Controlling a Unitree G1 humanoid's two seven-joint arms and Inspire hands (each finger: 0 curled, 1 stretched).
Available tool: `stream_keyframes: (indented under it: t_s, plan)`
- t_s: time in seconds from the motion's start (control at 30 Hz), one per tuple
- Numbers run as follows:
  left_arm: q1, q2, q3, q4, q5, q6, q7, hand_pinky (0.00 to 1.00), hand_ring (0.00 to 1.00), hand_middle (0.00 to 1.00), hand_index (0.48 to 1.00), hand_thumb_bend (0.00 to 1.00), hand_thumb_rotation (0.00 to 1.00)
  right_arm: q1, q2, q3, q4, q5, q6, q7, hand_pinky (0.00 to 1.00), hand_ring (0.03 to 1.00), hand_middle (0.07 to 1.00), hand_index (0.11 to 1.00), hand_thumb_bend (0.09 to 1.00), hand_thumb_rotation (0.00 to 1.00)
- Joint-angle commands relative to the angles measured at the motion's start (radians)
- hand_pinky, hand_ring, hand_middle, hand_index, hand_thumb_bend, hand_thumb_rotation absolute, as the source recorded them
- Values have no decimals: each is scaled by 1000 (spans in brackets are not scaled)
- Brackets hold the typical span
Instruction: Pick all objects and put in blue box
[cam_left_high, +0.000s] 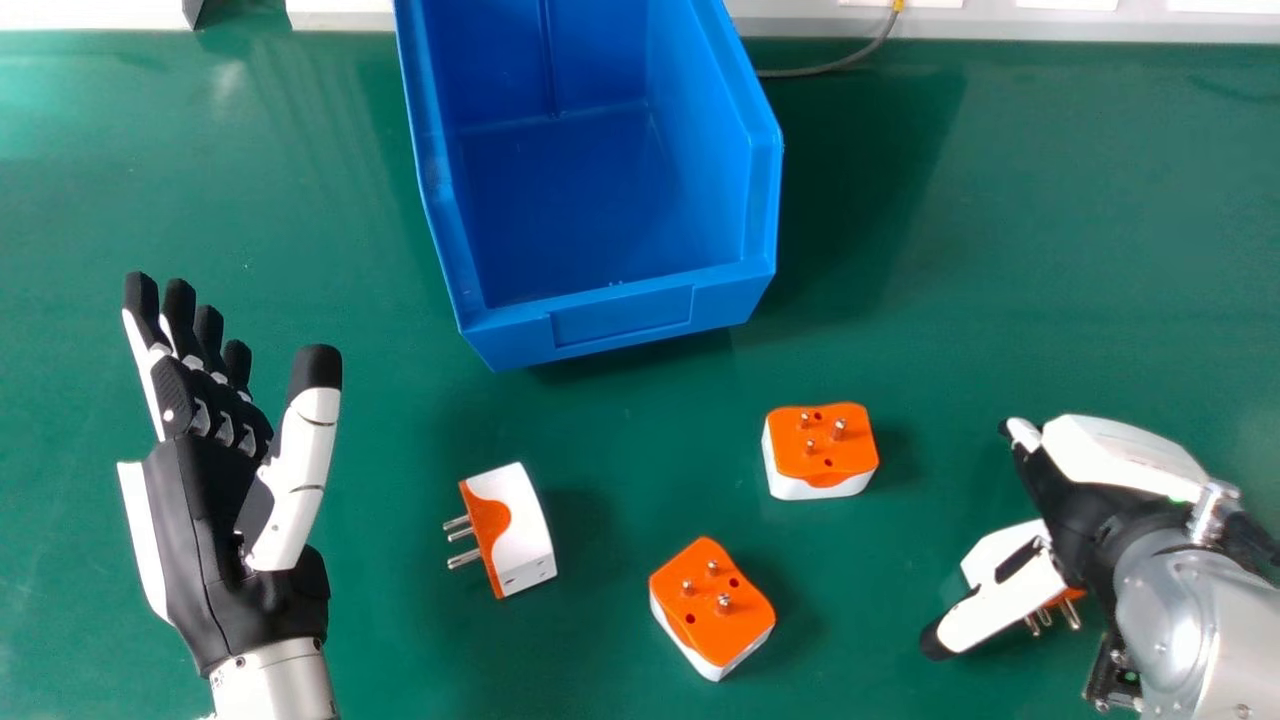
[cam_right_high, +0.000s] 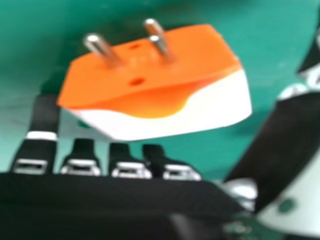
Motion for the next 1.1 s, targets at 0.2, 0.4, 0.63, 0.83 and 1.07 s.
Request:
stream_keyframes:
  t_s: [0.2, 0.4, 0.63, 0.83, 1.07]
  plan:
    - [-14, -36, 2, -12, 5, -14, 4, 1000, 1000, 1000, 1000, 670, 395, 9, -3, -7, -26, 19, -11, -54, 456, 667, 741, 907, 1000, 325]
    - [-20, -39, 1, -12, 6, -14, 6, 1000, 1000, 1000, 1000, 666, 396, -26, 18, 5, 1, -34, 41, -32, 281, 435, 543, 843, 1000, 303]
    - [-26, -38, 2, -7, 1, -18, 5, 1000, 1000, 1000, 1000, 662, 394, -50, 28, 13, 10, -76, 87, 7, 218, 352, 475, 806, 989, 271]
    - [-28, -38, 2, -8, -12, -15, -3, 1000, 1000, 1000, 1000, 663, 394, -18, 18, 15, -7, -78, 70, -30, 198, 325, 454, 756, 974, 241]
    - [-24, -36, 3, -9, -1, -21, -1, 1000, 1000, 1000, 1000, 664, 393, 3, 5, 27, -16, -112, 41, -20, 187, 312, 458, 702, 886, 193]
